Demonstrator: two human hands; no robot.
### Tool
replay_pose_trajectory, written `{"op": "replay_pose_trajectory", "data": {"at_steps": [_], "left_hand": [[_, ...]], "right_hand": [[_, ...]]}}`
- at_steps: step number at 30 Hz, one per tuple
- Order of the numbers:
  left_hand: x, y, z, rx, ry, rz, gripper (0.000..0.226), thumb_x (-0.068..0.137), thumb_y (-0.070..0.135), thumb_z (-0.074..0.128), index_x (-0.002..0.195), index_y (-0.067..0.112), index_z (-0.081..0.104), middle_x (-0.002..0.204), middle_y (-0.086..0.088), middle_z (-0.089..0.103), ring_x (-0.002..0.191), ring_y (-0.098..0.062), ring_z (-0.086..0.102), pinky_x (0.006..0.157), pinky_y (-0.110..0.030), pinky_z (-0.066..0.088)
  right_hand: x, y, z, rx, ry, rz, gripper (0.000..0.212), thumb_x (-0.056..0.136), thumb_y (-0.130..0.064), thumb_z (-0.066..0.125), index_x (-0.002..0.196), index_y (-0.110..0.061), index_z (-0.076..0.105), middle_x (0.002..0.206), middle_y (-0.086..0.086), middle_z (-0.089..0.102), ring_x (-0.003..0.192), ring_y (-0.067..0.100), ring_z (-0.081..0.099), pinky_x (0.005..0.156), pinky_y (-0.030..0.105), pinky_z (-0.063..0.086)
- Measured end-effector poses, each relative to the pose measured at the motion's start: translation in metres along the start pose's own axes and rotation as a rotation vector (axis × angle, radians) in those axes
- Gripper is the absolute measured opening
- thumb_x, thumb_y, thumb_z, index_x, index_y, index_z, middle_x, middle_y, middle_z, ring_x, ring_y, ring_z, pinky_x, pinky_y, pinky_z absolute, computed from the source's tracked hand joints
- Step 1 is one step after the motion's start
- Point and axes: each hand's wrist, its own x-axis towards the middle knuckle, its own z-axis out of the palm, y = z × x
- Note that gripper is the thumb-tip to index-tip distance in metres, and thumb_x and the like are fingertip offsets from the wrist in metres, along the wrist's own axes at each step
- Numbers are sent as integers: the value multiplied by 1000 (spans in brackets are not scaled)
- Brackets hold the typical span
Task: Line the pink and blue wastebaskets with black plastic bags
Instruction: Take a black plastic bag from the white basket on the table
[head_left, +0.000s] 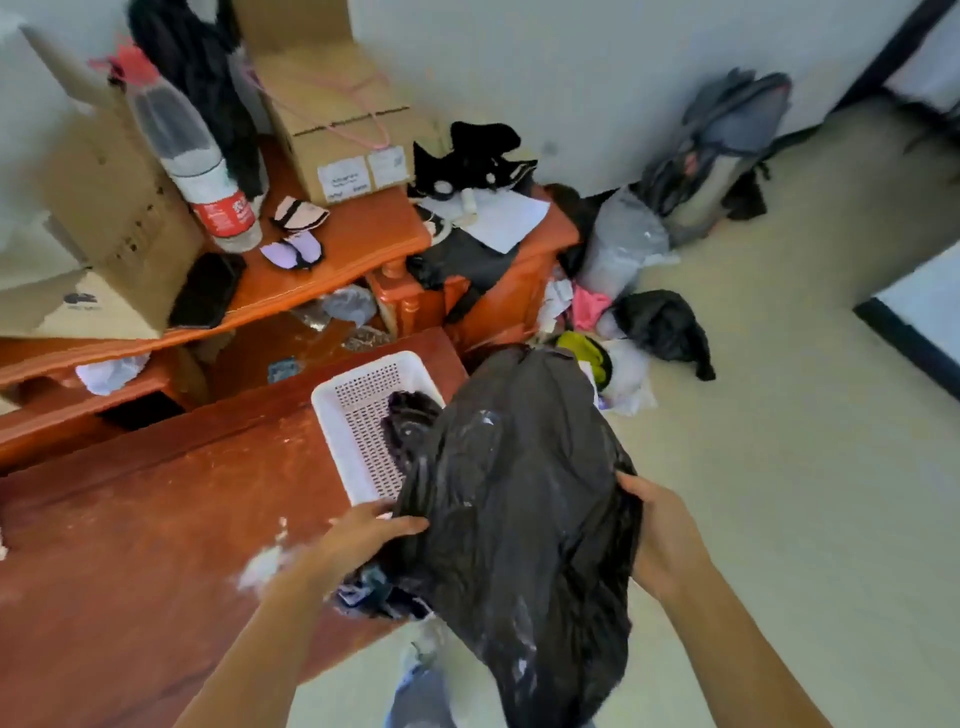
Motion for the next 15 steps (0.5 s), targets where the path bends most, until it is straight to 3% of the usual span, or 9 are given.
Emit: {"op": "replay_pose_trajectory", "data": {"at_steps": [2,3,4,7,9,12,14,15], "left_hand": [[-2,24,50,92,-105,86,18,64,24,81,79,15,76,86,-4,78,77,-17,73,85,-33,57],[-5,36,79,151,-141,137,4,70,18,77,73,17,75,76,2,78,74,-14,74,79,-26,57],[-11,49,110,191,-171,164,4,76,16,74,73,18,74,75,3,78,73,-12,73,77,-23,57],[-27,84,208,304,-291,201,12,86,21,65,87,15,76,96,-7,77,85,-20,73,85,-35,55],[-34,98,277,399,-347,230,19,87,27,63,95,15,75,99,-5,77,90,-22,72,85,-35,55],[-50,101,394,551,-397,279,26,83,36,61,87,14,75,92,-4,76,86,-23,70,84,-35,54],[-67,95,472,583,-452,272,22,86,30,59,82,14,73,87,-6,74,81,-22,69,78,-32,53],[-76,90,510,606,-477,262,22,87,27,58,82,11,72,87,-10,74,80,-25,70,78,-33,52]], "right_hand": [[-23,-8,-53,-32,164,-50,32,94,-12,45,114,3,64,113,20,69,97,34,66,80,44,51],[-35,-10,-82,-46,249,-68,31,93,-12,46,111,4,65,111,20,69,96,35,66,80,44,52],[-46,-11,-114,-51,332,-82,30,92,-13,48,108,4,66,108,20,70,96,36,66,81,45,53],[-82,-2,-216,16,558,-101,24,90,-15,51,98,3,67,104,21,69,93,36,65,91,51,50],[-109,13,-290,96,676,-103,23,89,-14,53,95,3,67,100,20,69,89,36,64,89,51,50],[-160,36,-393,227,774,-142,28,90,-15,52,107,4,64,91,15,66,83,32,61,77,45,49],[-199,44,-451,336,767,-204,35,93,-27,51,121,-7,54,103,11,61,91,32,59,72,42,48],[-219,47,-478,371,757,-237,43,93,-34,50,132,-17,43,115,10,56,101,35,57,77,43,49]]}}
